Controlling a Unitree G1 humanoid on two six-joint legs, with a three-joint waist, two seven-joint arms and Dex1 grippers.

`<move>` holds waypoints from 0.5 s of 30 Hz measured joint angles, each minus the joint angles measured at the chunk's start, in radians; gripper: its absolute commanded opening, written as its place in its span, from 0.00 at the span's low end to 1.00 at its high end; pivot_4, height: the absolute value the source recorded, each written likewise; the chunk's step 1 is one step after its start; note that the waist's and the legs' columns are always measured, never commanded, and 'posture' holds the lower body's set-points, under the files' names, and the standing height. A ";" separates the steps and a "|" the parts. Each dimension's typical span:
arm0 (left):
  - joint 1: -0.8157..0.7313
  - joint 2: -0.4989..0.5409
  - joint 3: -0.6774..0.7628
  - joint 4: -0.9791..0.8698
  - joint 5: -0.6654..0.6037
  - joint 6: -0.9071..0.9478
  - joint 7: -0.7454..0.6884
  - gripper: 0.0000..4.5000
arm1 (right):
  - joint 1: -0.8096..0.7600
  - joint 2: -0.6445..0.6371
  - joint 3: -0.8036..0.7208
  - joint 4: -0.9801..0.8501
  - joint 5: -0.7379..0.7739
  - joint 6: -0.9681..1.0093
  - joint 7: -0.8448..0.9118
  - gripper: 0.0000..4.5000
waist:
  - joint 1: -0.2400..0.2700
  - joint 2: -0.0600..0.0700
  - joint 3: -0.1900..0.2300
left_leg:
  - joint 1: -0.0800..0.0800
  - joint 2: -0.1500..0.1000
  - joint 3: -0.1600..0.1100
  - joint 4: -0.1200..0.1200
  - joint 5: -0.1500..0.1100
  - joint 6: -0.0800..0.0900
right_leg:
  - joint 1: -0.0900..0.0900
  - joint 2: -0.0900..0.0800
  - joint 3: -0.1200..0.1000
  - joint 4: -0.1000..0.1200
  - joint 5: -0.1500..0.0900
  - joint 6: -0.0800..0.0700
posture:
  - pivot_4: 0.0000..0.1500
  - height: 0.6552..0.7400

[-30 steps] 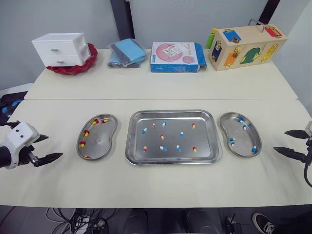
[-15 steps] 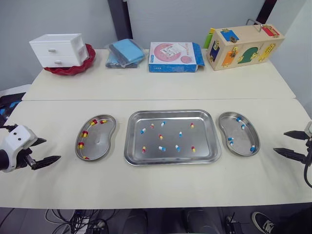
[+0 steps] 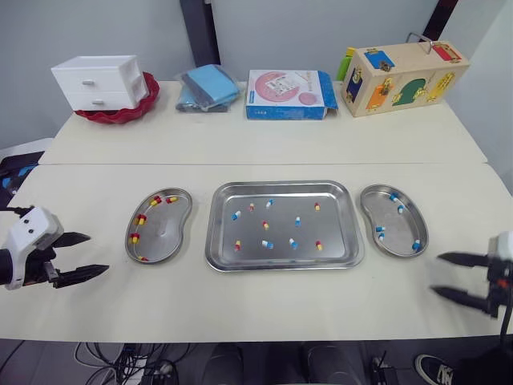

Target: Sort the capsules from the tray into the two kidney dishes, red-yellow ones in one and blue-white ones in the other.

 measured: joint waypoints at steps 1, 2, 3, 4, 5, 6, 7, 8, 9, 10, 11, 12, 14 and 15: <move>0.006 0.001 0.001 -0.037 -0.011 0.022 -0.005 1.00 | 0.028 0.022 -0.002 -0.056 0.014 0.003 -0.011 0.99 | 0.002 0.000 0.000 | 0.001 0.000 0.000 0.000 0.000 0.000 | 0.001 0.000 0.000 0.000 0.000 0.000 | 1.00 1.00; 0.008 0.001 0.001 -0.080 -0.019 0.048 -0.012 1.00 | 0.059 0.046 -0.009 -0.120 0.030 0.008 -0.026 0.99 | 0.003 0.000 0.000 | 0.003 0.000 0.000 0.001 0.000 0.000 | 0.003 0.000 0.000 0.000 0.000 0.000 | 1.00 1.00; 0.007 0.002 0.000 -0.105 -0.025 0.062 -0.016 1.00 | 0.076 0.064 -0.010 -0.164 0.039 0.009 -0.039 0.99 | 0.003 -0.001 0.000 | 0.004 0.000 0.000 0.001 0.000 0.000 | 0.004 0.000 0.000 0.000 0.000 0.000 | 1.00 1.00; 0.003 0.004 -0.003 -0.143 -0.031 0.084 -0.017 1.00 | 0.093 0.105 -0.020 -0.219 0.052 0.006 -0.064 0.99 | 0.005 -0.002 -0.001 | 0.005 0.001 0.000 0.001 0.000 0.000 | 0.005 0.000 0.000 0.000 0.000 0.000 | 1.00 1.00; -0.012 0.005 -0.013 -0.172 -0.034 0.101 -0.017 1.00 | 0.107 0.141 -0.017 -0.268 0.069 0.002 -0.087 0.99 | 0.006 -0.002 -0.001 | 0.007 0.001 0.000 0.001 0.000 0.000 | 0.006 0.000 0.000 0.000 0.000 0.000 | 1.00 1.00; -0.049 0.005 -0.038 -0.206 -0.038 0.116 -0.016 1.00 | 0.128 0.180 -0.002 -0.318 0.074 -0.001 -0.116 0.99 | 0.008 -0.003 -0.001 | 0.008 0.000 0.000 0.001 0.000 0.000 | 0.007 0.000 0.000 0.000 0.000 0.000 | 1.00 1.00; -0.067 0.004 -0.053 -0.224 -0.042 0.121 -0.016 1.00 | 0.133 0.194 0.015 -0.341 0.075 -0.001 -0.126 0.99 | 0.009 -0.003 -0.002 | 0.008 0.001 0.000 0.001 0.000 0.000 | 0.007 0.000 0.000 0.000 0.000 0.000 | 1.00 1.00; -0.126 -0.007 -0.097 -0.250 -0.046 0.128 -0.016 1.00 | 0.151 0.225 0.044 -0.375 0.070 -0.009 -0.149 0.99 | 0.015 -0.004 -0.002 | 0.009 0.000 0.000 0.001 0.000 0.000 | 0.008 0.000 0.000 0.000 0.000 0.000 | 1.00 1.00; -0.171 -0.023 -0.132 -0.277 -0.051 0.128 -0.017 1.00 | 0.154 0.254 0.083 -0.396 0.063 -0.022 -0.164 0.99 | 0.021 -0.005 -0.003 | 0.009 0.000 -0.001 0.001 0.000 0.000 | 0.008 0.000 0.000 0.000 0.000 0.000 | 1.00 1.00; -0.205 -0.037 -0.162 -0.291 -0.053 0.127 -0.018 1.00 | 0.154 0.274 0.111 -0.406 0.052 -0.035 -0.172 0.99 | 0.022 -0.005 -0.003 | 0.009 0.000 0.000 0.001 0.000 0.000 | 0.008 0.000 0.000 0.000 0.000 0.000 | 1.00 1.00; -0.240 -0.052 -0.194 -0.296 -0.052 0.126 -0.018 1.00 | 0.155 0.284 0.131 -0.409 0.035 -0.052 -0.180 0.99 | 0.023 -0.005 -0.003 | 0.009 0.000 0.000 0.002 0.000 0.000 | 0.008 0.000 0.000 0.000 0.000 0.000 | 1.00 1.00; -0.301 -0.080 -0.236 -0.289 -0.047 0.123 -0.017 1.00 | 0.157 0.287 0.144 -0.404 0.012 -0.069 -0.191 0.99 | 0.025 -0.005 -0.003 | 0.009 0.000 0.000 0.002 0.000 0.000 | 0.008 0.000 0.000 0.000 0.000 0.000 | 1.00 1.00; -0.383 -0.114 -0.300 -0.271 -0.035 0.116 -0.023 1.00 | 0.160 0.292 0.161 -0.399 -0.020 -0.094 -0.209 0.99 | 0.028 -0.006 -0.003 | 0.009 0.000 0.000 0.003 0.000 0.000 | 0.008 0.001 0.000 0.000 0.000 0.000 | 1.00 1.00; -0.422 -0.130 -0.332 -0.262 -0.026 0.110 -0.033 1.00 | 0.162 0.300 0.169 -0.394 -0.037 -0.113 -0.215 0.99 | 0.030 -0.006 -0.003 | 0.008 0.000 0.000 0.003 0.000 0.000 | 0.008 0.001 0.000 0.000 0.000 0.000 | 1.00 1.00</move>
